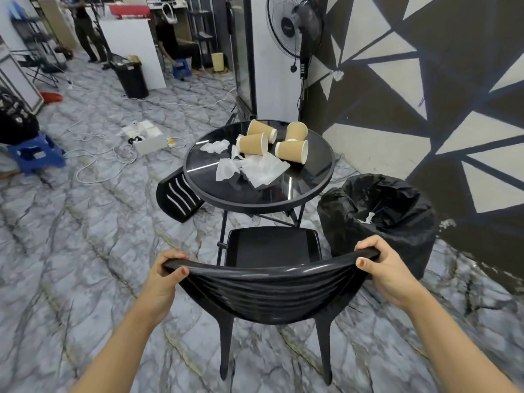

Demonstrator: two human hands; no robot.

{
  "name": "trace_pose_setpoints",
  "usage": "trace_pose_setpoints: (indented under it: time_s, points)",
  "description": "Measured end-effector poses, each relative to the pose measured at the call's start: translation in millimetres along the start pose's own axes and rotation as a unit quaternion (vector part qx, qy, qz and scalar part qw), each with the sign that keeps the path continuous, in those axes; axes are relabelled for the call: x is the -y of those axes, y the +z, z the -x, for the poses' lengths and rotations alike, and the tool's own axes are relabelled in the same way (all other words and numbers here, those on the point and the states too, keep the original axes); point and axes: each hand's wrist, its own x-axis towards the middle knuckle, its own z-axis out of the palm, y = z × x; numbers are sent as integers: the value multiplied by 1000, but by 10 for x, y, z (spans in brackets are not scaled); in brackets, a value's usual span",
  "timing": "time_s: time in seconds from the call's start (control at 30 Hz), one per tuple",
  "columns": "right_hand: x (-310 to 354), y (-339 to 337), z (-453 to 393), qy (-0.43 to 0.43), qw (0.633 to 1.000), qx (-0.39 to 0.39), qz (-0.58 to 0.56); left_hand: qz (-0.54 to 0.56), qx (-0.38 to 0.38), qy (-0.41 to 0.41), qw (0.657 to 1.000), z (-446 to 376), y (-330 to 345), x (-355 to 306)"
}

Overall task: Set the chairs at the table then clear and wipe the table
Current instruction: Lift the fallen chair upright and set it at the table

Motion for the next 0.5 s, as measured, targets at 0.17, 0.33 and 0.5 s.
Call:
trace_pose_setpoints:
  time_s: [0.17, 0.33, 0.5]
  points:
    - [154, -64, -116, 2, 1000, 8, -27, 5, -9, 5, 1000, 35, 119, 47]
    - [-5, -131, 75, -7, 999, -40, -21, -12, 14, -3, 1000, -78, 144, 28]
    - [-223, -3, 221, -35, 993, -102, -39, -4, 73, -17, 997, -316, 76, -103]
